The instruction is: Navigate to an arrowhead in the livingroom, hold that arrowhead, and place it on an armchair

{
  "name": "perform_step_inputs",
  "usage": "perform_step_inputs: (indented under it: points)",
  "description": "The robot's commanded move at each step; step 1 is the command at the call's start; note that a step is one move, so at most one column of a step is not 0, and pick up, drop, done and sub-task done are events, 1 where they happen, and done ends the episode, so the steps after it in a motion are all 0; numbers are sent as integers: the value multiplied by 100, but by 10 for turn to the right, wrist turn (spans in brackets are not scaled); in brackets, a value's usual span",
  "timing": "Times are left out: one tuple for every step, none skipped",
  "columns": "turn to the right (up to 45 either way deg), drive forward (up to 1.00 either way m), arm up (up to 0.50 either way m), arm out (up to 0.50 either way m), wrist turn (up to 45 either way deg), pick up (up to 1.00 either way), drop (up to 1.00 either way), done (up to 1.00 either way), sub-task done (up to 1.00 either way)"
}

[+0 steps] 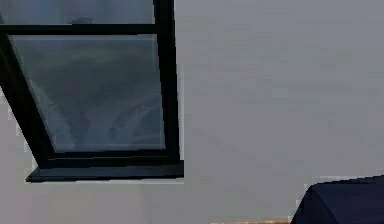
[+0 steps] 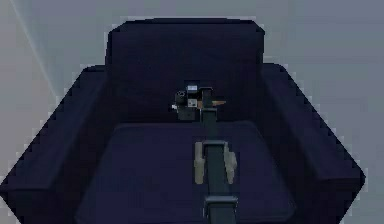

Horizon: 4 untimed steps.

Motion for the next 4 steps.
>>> perform_step_inputs:
  points:
    - [0, 0, 0, 0, 0, 0, 100, 0, 0]
    - [0, 0, 10, 0, 0, 0, 0, 0, 0]
    - [0, 0, 0, -8, 0, 0, 0, 0, 0]
    - [0, 0, 0, 0, 0, 0, 0, 100, 0]
